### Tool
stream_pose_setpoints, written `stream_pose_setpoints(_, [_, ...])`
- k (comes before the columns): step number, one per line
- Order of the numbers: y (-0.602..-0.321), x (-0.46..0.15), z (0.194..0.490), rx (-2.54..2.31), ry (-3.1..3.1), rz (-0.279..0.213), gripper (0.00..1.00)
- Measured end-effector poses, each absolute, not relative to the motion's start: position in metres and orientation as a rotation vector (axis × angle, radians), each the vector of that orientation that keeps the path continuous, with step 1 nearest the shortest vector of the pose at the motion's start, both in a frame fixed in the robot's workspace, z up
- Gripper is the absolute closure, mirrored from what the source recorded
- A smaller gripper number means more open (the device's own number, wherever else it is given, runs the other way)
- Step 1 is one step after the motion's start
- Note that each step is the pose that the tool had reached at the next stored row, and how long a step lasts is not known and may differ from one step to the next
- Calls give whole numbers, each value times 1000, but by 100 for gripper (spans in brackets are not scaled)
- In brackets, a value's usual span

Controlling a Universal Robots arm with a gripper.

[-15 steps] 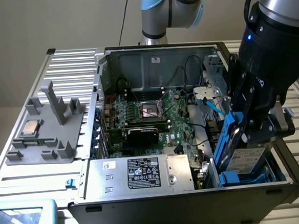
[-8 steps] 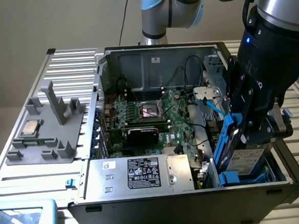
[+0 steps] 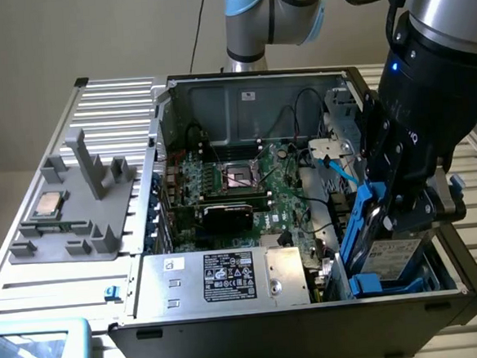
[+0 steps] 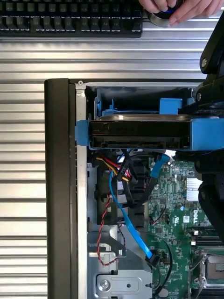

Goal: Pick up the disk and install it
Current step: 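Insert the disk into the insertion slot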

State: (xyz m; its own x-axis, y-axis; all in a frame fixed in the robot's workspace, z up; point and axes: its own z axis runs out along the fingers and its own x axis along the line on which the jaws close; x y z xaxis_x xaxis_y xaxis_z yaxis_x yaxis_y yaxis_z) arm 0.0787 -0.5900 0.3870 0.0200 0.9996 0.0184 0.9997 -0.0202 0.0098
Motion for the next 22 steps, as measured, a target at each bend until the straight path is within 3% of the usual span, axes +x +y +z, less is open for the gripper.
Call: stream_pose_setpoints(22, [-590, 79, 352, -2239, -2194, -33, 63])
